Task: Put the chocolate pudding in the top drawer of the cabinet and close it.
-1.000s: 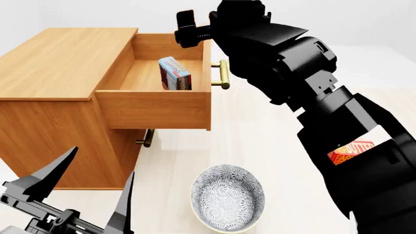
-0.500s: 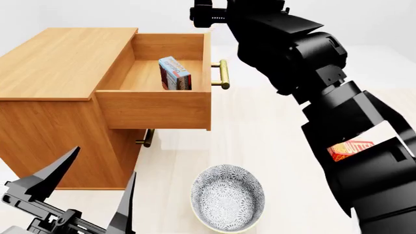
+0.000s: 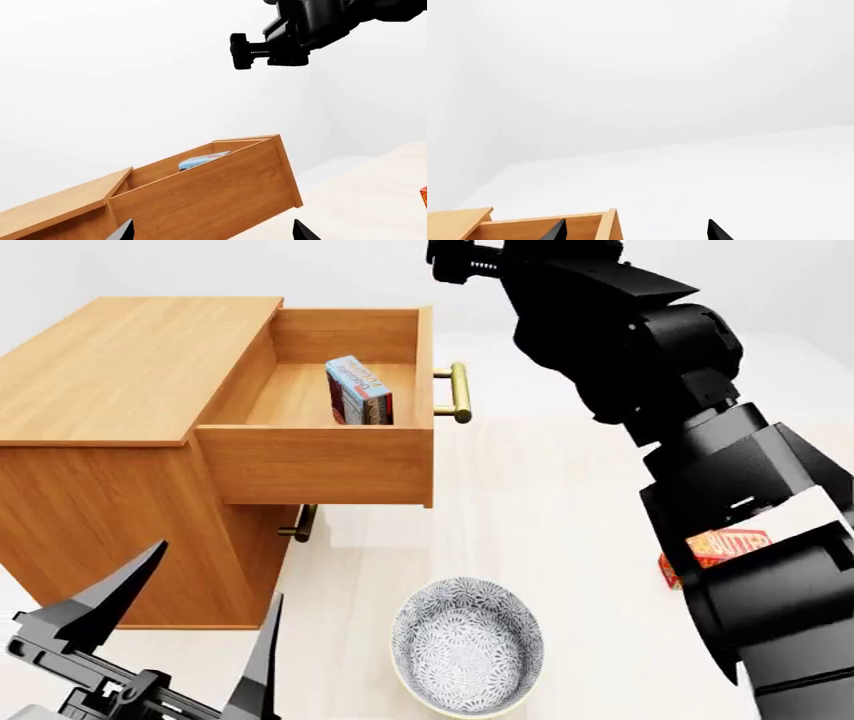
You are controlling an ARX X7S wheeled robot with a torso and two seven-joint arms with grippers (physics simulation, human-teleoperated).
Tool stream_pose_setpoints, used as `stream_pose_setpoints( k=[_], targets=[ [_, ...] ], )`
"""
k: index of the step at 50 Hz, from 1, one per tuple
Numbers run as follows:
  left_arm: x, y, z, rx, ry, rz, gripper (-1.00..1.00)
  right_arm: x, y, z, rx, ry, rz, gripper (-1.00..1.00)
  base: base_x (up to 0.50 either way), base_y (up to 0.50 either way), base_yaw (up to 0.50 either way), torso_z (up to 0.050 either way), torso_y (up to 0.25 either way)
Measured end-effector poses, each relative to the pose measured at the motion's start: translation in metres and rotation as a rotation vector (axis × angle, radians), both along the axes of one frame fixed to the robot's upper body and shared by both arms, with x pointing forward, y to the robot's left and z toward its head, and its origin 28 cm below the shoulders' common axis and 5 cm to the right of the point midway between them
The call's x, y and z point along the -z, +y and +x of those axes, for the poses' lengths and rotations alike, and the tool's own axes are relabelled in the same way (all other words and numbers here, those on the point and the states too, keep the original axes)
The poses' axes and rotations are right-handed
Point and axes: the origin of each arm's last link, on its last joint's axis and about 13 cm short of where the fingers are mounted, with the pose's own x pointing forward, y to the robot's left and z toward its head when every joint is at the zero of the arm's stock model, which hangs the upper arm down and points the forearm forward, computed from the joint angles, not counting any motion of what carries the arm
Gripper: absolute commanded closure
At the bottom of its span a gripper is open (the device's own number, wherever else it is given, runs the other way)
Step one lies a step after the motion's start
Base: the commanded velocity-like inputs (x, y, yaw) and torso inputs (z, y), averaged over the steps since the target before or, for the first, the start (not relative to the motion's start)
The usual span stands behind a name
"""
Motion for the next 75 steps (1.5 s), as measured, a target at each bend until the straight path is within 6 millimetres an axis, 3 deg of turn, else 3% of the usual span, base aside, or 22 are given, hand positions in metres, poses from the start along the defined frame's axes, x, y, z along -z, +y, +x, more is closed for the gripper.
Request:
stream_pose_setpoints(
  k=[6,11,27,37,51,75],
  targets=[
    [0.000,0.000,0.000,0.000,-0.001,0.001,-1.00,-0.013,-0.053,-0.014,0.027,0.001,0.021,-1.00,0.00,0.00,0.00,0.000,0.000],
    [-0.001,-0.001,0.000,0.000,-0.001,0.001,-1.00,-0.018,-0.082,-0.026,0.047,-0.004,0.024,-1.00,0.00,0.00,0.00,0.000,0.000],
    [-0.001,-0.002,0.001,-0.001,-0.002,0.002,-1.00,-0.013,-0.132,-0.064,0.078,-0.028,0.030,-1.00,0.00,0.00,0.00,0.000,0.000],
    [-0.001,-0.003,0.001,0.000,-0.002,0.004,-1.00,0.003,-0.147,-0.095,0.085,-0.057,0.016,-1.00,0.00,0.00,0.00,0.000,0.000],
    [-0.002,-0.005,0.000,0.002,-0.003,0.005,-1.00,0.044,-0.158,-0.139,0.128,-0.109,-0.013,-1.00,0.00,0.00,0.00,0.000,0.000],
    [-0.003,-0.007,0.000,0.007,-0.006,0.007,-1.00,0.110,-0.152,-0.200,0.284,-0.276,-0.234,-1.00,0.00,0.00,0.00,0.000,0.000]
  ],
)
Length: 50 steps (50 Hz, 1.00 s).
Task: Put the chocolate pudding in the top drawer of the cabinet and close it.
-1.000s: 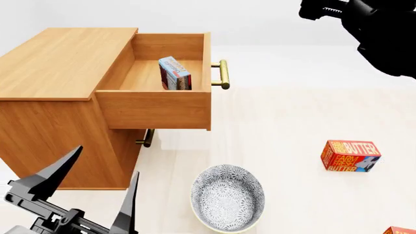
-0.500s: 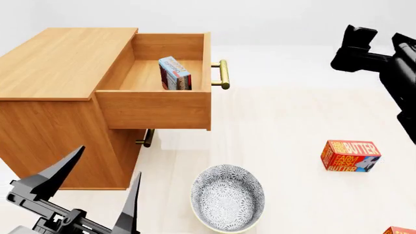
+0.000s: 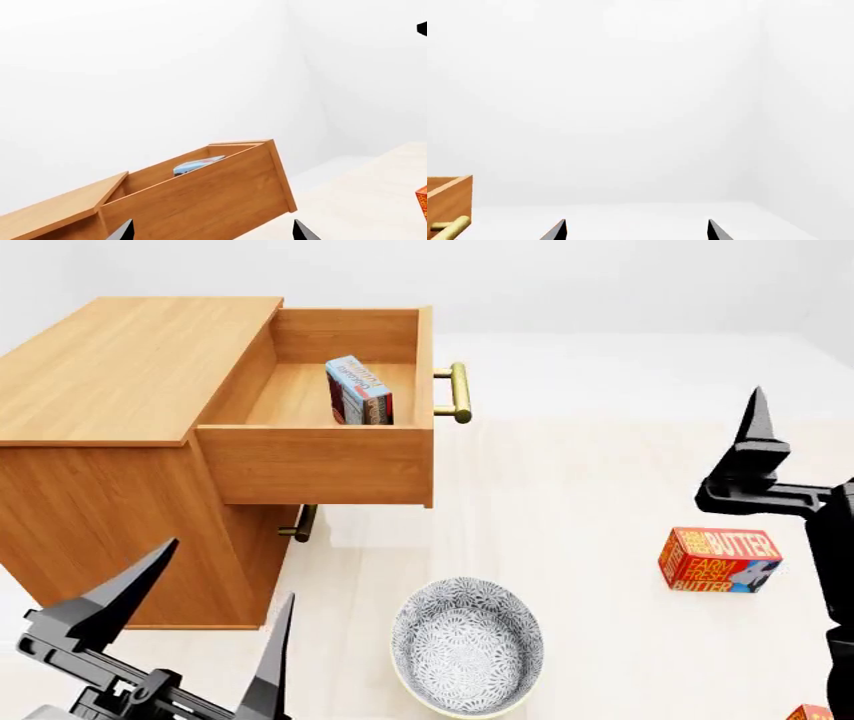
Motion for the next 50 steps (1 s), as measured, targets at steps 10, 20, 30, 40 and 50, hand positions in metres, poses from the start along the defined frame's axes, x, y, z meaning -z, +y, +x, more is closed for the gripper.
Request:
stream_pose_setpoints(
  k=[10,20,30,40,50],
  targets=[
    [0.000,-0.001,0.000,0.001,0.000,-0.005,-1.00,0.023,0.010,-0.015,0.046,-0.056,-0.087,-1.00,0.00,0.00,0.00,0.000,0.000],
    [0.000,-0.002,0.000,0.001,0.000,-0.010,-1.00,0.043,0.013,-0.030,0.078,-0.098,-0.110,-1.00,0.00,0.00,0.00,0.000,0.000],
    [0.000,-0.003,0.000,0.003,-0.001,-0.016,-1.00,0.053,0.011,-0.045,0.112,-0.129,-0.102,-1.00,0.00,0.00,0.00,0.000,0.000],
    [-0.001,-0.006,0.001,0.012,0.005,-0.032,-1.00,0.057,0.007,-0.056,0.139,-0.147,-0.093,-1.00,0.00,0.00,0.00,0.000,0.000],
    [-0.004,-0.010,0.005,0.031,0.010,-0.051,-1.00,0.061,0.004,-0.063,0.152,-0.149,-0.085,-1.00,0.00,0.00,0.00,0.000,0.000]
  ],
)
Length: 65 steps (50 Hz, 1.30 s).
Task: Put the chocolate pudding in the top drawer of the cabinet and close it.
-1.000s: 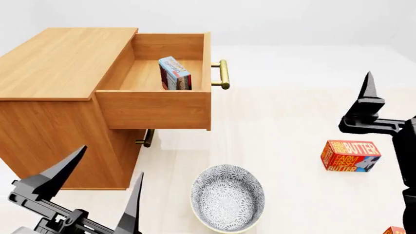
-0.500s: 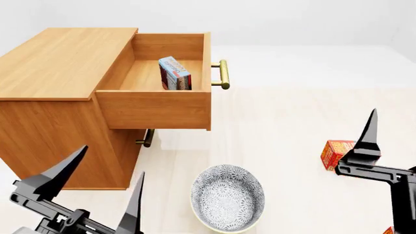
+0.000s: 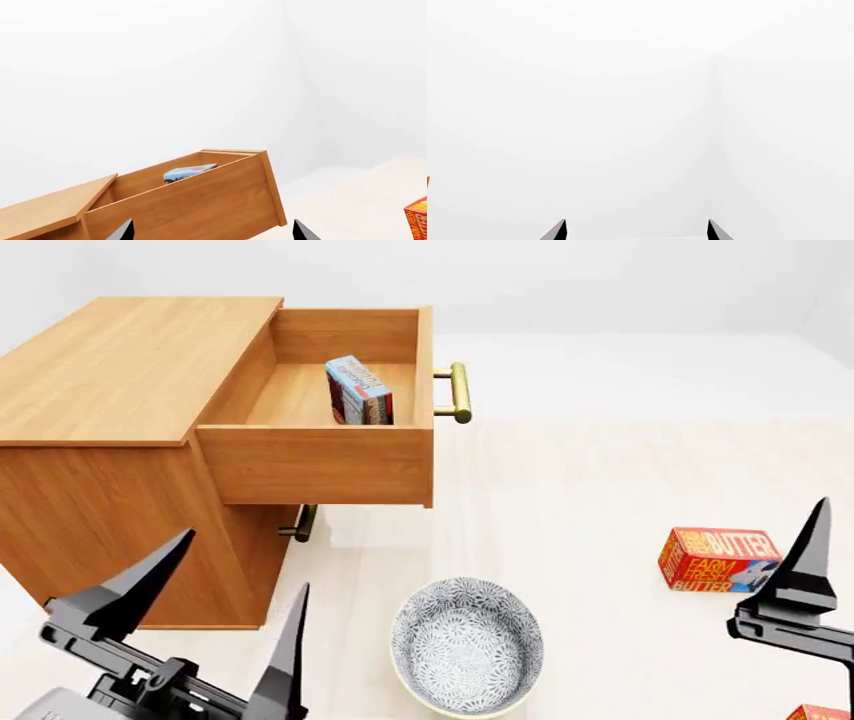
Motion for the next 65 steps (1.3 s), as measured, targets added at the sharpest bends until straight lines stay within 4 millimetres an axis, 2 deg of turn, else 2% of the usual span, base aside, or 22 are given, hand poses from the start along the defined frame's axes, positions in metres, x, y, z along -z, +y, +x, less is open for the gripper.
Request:
stream_pose_setpoints(
  k=[15,32,65],
  targets=[
    [-0.018,-0.014,0.019,0.051,-0.015,-0.038,-1.00,0.004,-0.001,-0.003,-0.004,0.004,0.010,-1.00,0.00,0.00,0.00,0.000,0.000],
    [-0.049,-0.040,0.049,0.134,-0.038,-0.084,-1.00,0.006,0.000,-0.003,-0.009,0.010,0.013,-1.00,0.00,0.00,0.00,0.000,0.000],
    [-0.112,-0.123,0.101,0.260,-0.009,-0.062,-1.00,0.010,-0.003,-0.004,-0.010,0.018,0.014,-1.00,0.00,0.00,0.00,0.000,0.000]
  ],
)
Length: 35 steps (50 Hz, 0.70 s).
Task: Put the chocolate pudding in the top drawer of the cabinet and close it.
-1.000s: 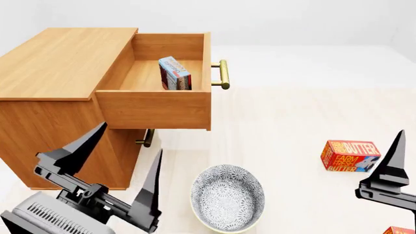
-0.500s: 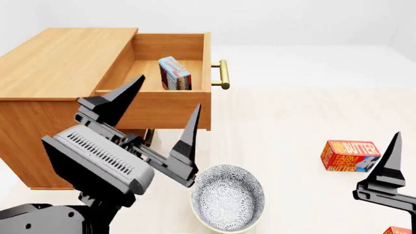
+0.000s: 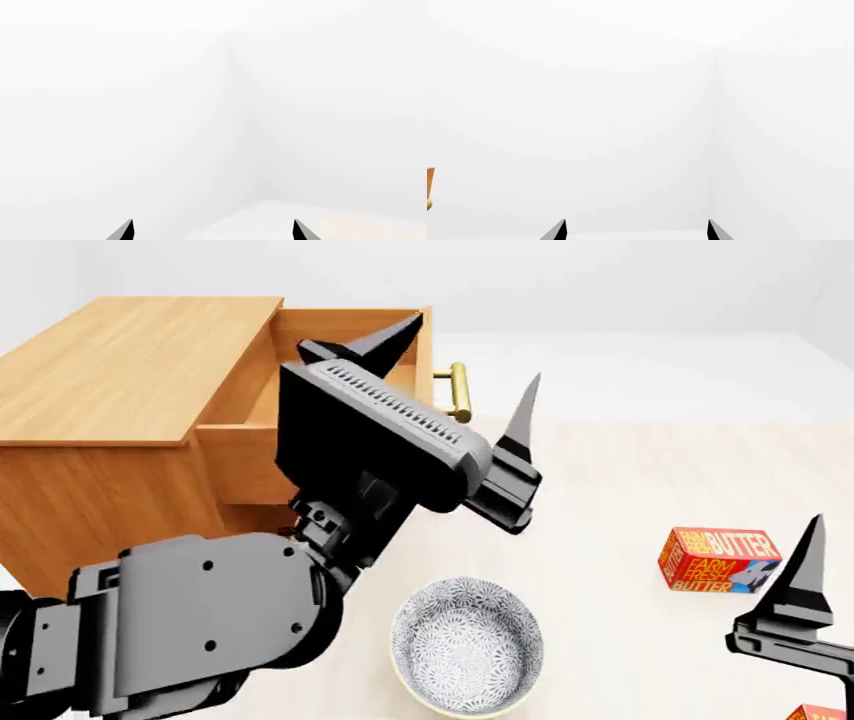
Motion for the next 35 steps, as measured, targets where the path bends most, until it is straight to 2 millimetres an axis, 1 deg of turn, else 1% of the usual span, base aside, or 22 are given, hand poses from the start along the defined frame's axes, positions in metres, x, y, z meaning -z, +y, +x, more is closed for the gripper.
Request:
stream_pose_setpoints(
  k=[9,19,26,35],
  targets=[
    [-0.009,-0.024,0.017,0.005,0.047,0.016,-1.00,0.001,0.000,0.001,-0.001,0.008,-0.002,-1.00,0.00,0.00,0.00,0.000,0.000],
    [-0.011,-0.045,0.034,-0.002,0.101,0.033,-1.00,0.001,-0.002,-0.001,0.000,0.010,-0.003,-1.00,0.00,0.00,0.00,0.000,0.000],
    [-0.010,-0.054,0.042,-0.007,0.129,0.043,-1.00,0.002,-0.003,-0.003,0.002,0.014,-0.005,-1.00,0.00,0.00,0.00,0.000,0.000],
    [-0.009,-0.060,0.048,-0.012,0.146,0.050,-1.00,0.003,-0.004,-0.004,0.003,0.016,-0.006,-1.00,0.00,0.00,0.00,0.000,0.000]
  ],
)
